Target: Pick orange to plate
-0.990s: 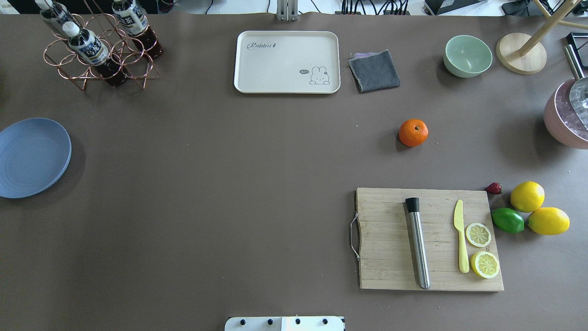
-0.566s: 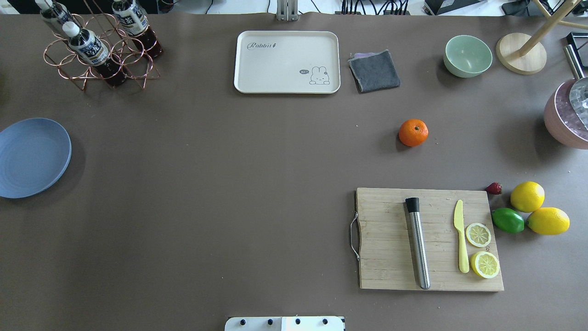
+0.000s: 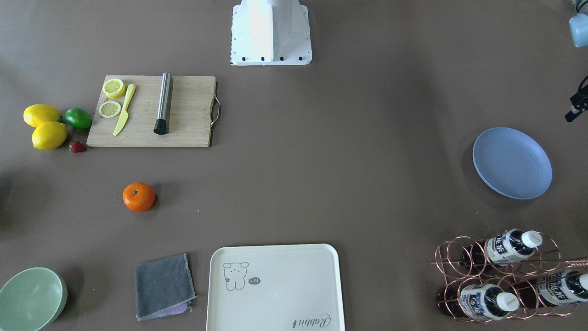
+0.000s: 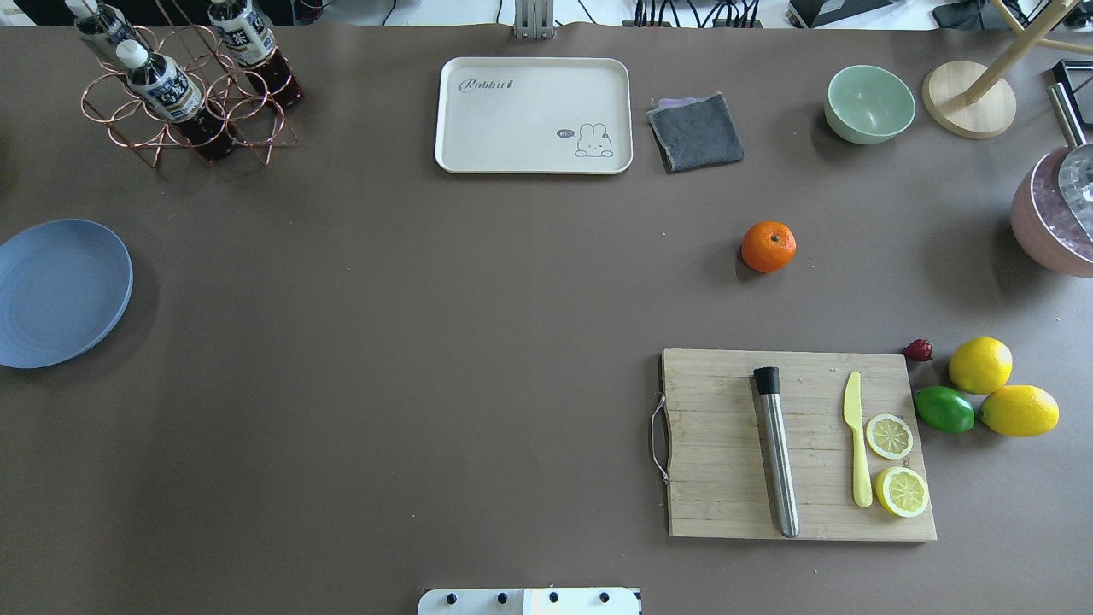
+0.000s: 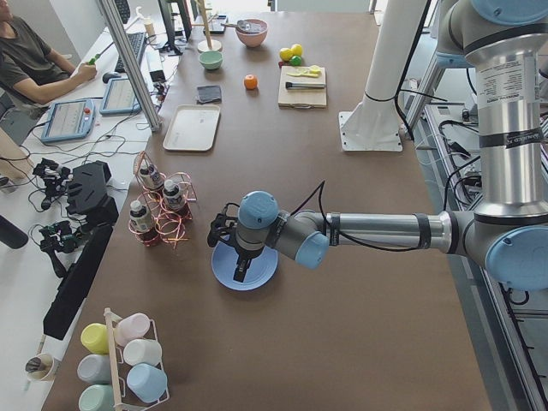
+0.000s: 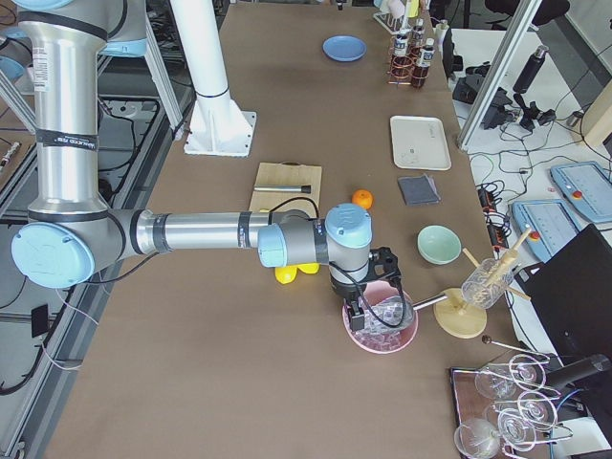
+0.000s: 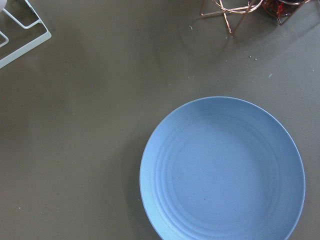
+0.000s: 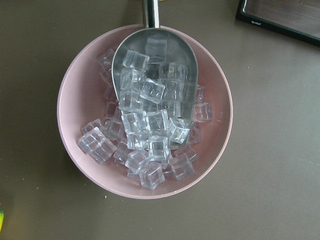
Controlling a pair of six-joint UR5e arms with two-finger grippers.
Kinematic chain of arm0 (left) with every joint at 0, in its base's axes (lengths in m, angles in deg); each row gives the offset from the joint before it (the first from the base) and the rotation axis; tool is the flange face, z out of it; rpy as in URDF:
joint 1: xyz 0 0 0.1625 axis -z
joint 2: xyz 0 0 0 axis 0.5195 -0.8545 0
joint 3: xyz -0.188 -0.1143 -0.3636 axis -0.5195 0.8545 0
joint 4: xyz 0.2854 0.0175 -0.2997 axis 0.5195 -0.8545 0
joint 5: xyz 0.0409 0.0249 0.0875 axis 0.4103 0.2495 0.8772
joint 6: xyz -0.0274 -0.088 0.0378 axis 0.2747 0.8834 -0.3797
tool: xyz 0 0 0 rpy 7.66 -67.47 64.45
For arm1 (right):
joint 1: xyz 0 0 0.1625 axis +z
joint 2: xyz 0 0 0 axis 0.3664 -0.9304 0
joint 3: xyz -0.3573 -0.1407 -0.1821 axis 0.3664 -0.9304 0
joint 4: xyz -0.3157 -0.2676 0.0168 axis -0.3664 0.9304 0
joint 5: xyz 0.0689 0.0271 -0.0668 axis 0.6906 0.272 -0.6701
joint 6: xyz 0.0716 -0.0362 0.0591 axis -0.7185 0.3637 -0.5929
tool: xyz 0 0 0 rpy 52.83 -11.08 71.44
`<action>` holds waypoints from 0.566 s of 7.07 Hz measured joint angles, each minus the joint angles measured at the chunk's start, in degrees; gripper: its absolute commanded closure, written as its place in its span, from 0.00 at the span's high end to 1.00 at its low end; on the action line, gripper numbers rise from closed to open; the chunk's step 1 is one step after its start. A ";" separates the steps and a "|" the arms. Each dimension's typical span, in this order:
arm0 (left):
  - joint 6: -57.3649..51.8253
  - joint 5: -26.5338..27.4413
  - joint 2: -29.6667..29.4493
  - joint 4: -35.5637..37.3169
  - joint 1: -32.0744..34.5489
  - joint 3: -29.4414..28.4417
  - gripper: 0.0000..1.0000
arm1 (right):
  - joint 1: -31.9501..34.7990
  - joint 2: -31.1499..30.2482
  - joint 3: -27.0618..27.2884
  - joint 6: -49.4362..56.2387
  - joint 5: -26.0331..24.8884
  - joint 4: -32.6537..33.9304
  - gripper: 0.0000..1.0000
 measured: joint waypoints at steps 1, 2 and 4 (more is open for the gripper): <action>0.02 0.26 0.04 0.00 -0.81 -0.09 0.98 | -0.05 0.06 0.00 -0.03 0.06 0.00 1.00; -0.04 0.37 0.27 -0.03 -1.17 -0.15 0.98 | -0.14 0.17 -0.03 -0.08 0.05 0.00 1.00; -0.14 0.42 0.46 -0.07 -1.31 -0.17 0.98 | -0.19 0.27 -0.11 -0.16 0.05 0.05 1.00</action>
